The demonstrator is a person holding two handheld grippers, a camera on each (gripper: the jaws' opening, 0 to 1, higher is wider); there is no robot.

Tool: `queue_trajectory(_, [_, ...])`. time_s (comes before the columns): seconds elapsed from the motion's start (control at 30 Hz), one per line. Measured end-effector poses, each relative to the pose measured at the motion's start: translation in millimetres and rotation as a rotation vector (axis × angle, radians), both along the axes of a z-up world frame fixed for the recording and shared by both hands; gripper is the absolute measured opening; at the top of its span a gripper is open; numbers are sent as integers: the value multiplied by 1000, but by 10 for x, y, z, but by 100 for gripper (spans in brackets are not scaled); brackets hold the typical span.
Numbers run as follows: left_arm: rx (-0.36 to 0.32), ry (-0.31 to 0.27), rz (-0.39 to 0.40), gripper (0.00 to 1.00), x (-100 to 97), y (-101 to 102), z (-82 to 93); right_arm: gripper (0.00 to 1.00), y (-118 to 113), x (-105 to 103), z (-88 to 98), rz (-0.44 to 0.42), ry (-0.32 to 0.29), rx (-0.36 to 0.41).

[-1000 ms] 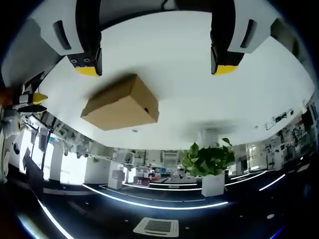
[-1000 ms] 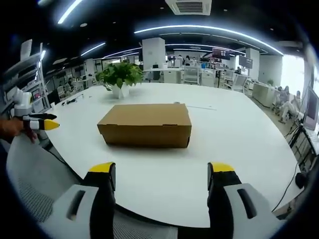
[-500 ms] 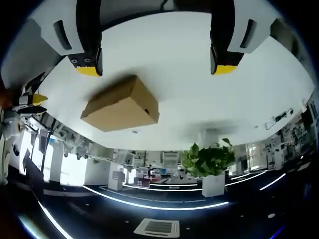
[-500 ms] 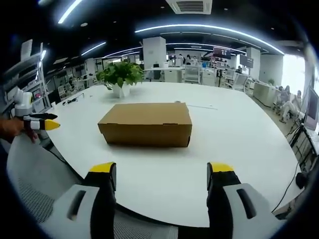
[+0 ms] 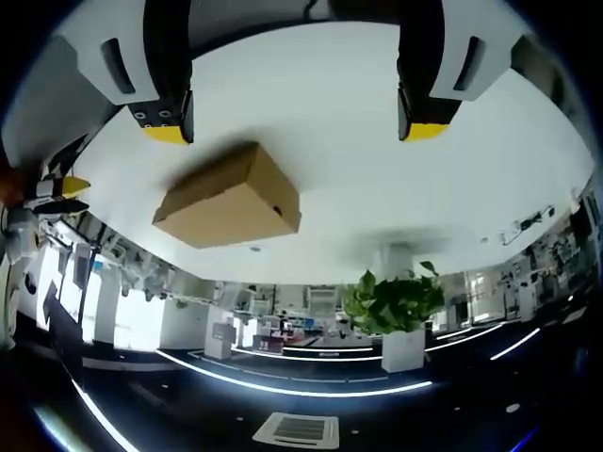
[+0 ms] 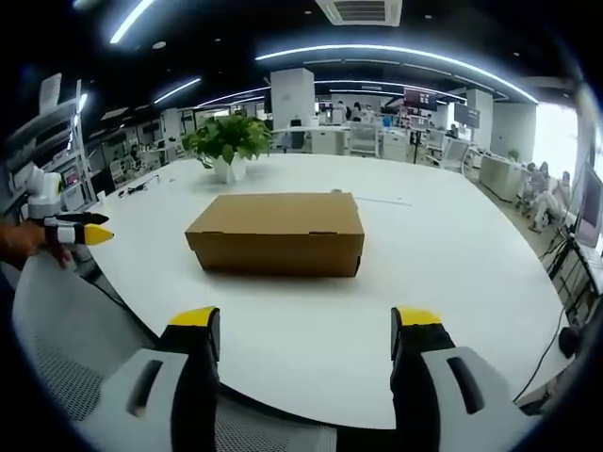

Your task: Operate the shoe box by opening the lid, removing the specified soft item, and placing it in the target area until the item is outside and the box remains undamaged.

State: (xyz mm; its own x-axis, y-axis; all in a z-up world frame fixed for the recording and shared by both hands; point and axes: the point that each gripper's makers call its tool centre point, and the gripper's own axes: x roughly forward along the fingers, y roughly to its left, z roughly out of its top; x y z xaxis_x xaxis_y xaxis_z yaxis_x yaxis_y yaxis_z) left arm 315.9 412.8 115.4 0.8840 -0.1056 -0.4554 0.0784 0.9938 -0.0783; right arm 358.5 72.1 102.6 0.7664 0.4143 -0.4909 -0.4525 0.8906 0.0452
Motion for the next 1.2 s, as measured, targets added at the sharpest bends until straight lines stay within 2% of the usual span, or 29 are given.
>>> queue_trajectory(1.2, [13, 17, -7, 91, -3, 7, -48, 68, 8, -7, -12, 7, 6, 5])
